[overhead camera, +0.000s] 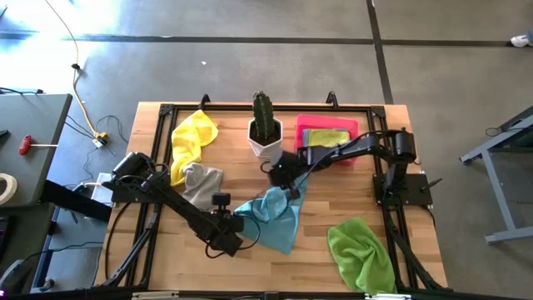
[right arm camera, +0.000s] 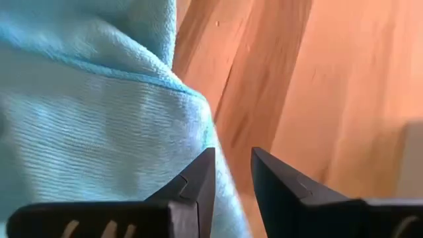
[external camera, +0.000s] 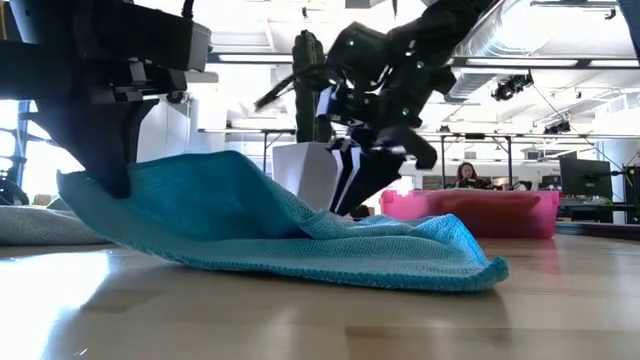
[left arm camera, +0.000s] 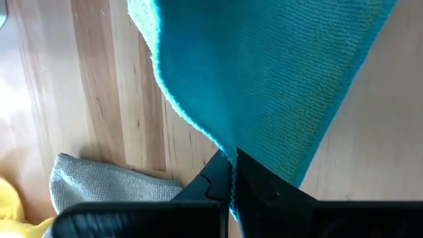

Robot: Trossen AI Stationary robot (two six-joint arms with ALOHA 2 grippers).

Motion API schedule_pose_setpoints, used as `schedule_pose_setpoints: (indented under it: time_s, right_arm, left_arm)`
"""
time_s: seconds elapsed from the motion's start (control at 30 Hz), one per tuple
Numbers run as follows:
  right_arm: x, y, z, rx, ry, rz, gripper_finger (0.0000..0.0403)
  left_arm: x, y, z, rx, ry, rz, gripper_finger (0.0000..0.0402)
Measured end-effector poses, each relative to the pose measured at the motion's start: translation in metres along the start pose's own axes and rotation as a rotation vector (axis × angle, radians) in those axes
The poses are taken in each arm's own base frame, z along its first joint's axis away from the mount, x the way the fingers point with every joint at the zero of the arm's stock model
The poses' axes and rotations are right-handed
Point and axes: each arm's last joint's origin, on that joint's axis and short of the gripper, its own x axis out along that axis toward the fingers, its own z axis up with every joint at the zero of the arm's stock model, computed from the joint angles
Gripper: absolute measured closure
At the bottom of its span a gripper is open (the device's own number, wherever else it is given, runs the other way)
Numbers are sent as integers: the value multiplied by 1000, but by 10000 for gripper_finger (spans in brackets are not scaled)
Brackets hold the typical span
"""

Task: Fold microfiber towels
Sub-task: Put the blue towel into the pink laundry bin

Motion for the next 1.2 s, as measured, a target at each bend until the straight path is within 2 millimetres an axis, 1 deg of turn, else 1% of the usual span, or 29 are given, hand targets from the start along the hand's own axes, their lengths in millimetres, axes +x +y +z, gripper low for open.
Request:
schedule_pose_setpoints:
  time_s: [0.07,0.13,0.2,0.27,0.37,0.43,0.53,0.63,0.77,0.83,0.93,1.2]
  right_arm:
    - [-1,-7,-5,113,-1,41,311]
    - [-3,-11,-9,201,-9,126,302]
    - [-4,-13,-10,240,-45,205,285]
    - [-4,-13,-6,231,-91,240,262]
    - [-4,-9,3,125,-168,254,231]
    - [-3,-2,8,-15,-210,272,220]
    - [-1,15,14,-254,-244,289,219]
    - [1,30,20,-400,-252,275,229]
    - [4,36,25,-430,-287,273,233]
    - [8,40,26,-441,-295,276,234]
    - [14,44,27,-439,-260,305,234]
    - [16,44,51,-430,-165,378,235]
  left_arm:
    - [0,0,0,0,-1,1,401]
    - [0,0,0,0,-1,1,401]
    - [0,0,0,-1,-2,0,401]
    - [0,0,0,-1,-2,0,401]
    - [0,0,0,-1,-4,4,401]
    - [0,0,0,-1,-6,6,401]
    - [0,0,0,-1,-6,6,401]
    - [0,0,0,-1,-6,6,401]
    - [0,0,0,-1,-6,6,401]
    - [0,0,0,0,-5,7,401]
    - [0,0,0,0,-3,4,401]
    - [0,0,0,0,3,-2,401]
